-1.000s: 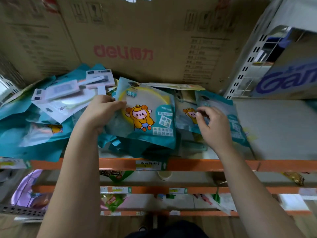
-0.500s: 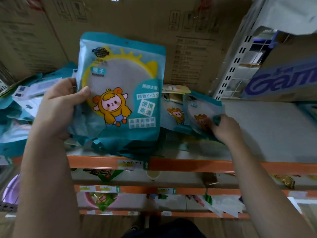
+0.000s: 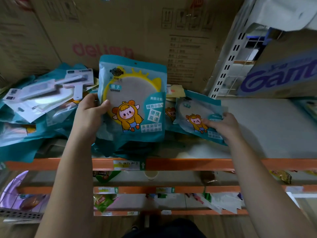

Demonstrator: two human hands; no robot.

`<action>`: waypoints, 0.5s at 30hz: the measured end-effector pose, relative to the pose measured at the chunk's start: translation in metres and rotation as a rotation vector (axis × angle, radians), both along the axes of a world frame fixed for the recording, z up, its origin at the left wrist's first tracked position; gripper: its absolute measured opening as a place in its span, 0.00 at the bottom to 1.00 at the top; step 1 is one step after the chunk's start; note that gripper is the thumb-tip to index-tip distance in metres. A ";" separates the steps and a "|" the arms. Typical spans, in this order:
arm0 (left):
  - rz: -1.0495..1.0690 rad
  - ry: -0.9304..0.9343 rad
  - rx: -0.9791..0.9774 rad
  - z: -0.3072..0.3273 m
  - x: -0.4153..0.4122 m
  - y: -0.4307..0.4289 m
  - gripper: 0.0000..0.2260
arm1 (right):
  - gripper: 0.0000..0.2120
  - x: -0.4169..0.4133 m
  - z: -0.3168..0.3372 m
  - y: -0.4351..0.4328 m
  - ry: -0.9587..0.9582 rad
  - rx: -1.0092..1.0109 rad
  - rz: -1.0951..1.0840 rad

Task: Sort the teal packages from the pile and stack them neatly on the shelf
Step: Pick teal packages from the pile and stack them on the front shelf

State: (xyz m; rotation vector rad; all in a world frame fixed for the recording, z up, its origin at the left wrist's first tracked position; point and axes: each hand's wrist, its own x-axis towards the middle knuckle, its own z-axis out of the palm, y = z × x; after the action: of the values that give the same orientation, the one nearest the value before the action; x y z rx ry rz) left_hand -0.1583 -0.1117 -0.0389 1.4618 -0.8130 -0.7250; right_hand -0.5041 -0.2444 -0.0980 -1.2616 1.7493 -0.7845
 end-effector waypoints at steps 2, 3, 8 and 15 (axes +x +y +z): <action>0.014 -0.043 0.018 -0.003 0.000 -0.001 0.09 | 0.33 0.001 0.001 0.001 -0.110 0.022 -0.021; 0.017 -0.055 0.020 -0.004 -0.001 -0.001 0.08 | 0.31 0.001 0.000 0.002 -0.163 0.013 -0.036; -0.028 -0.082 0.086 -0.004 0.003 0.000 0.06 | 0.17 0.006 -0.008 0.005 -0.269 -0.020 -0.145; -0.061 -0.130 0.158 -0.003 0.011 0.004 0.08 | 0.04 0.006 -0.010 0.023 -0.410 0.050 -0.182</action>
State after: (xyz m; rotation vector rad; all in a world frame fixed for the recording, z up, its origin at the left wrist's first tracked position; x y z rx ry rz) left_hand -0.1478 -0.1073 -0.0418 1.6453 -0.9197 -0.7607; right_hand -0.4977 -0.2218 -0.1085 -0.8424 1.5463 -1.0170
